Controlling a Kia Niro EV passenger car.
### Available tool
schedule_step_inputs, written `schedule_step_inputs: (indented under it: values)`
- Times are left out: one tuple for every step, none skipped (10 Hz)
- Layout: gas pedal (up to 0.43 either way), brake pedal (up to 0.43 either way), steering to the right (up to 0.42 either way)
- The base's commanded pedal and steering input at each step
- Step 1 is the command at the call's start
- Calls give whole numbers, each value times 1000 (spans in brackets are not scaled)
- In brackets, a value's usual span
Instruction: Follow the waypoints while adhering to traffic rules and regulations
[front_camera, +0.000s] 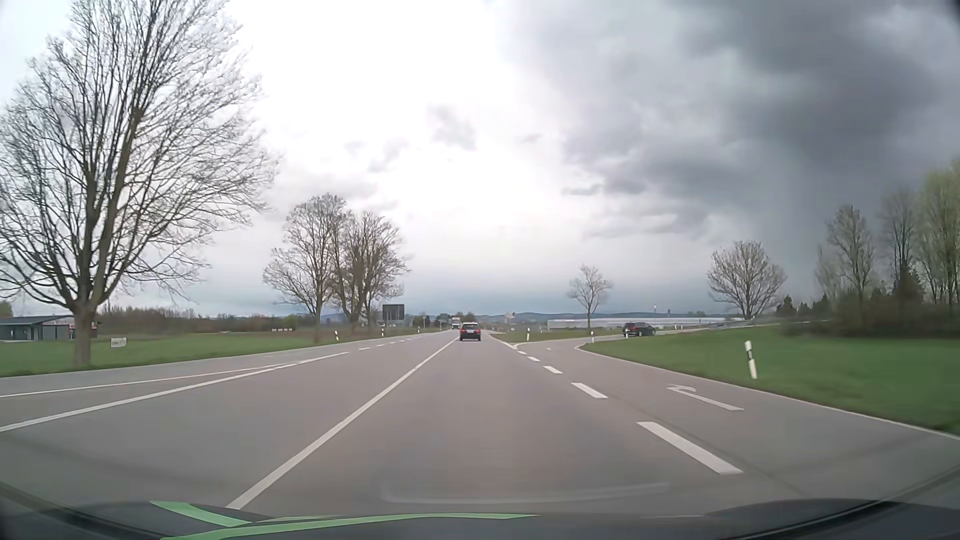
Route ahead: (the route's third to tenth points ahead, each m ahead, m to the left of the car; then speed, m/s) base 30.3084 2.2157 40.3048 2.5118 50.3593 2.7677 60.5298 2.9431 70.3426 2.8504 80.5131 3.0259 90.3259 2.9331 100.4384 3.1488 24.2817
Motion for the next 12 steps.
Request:
schedule_step_inputs:
  values:
    - [197,0,0]
    - [189,0,0]
    - [177,0,0]
    - [177,0,0]
    - [169,0,0]
    - [157,0,0]
    - [150,0,0]
    - [130,0,0]
    - [118,0,0]
    - [87,0,0]
    - [79,0,0]
    - [67,0,0]
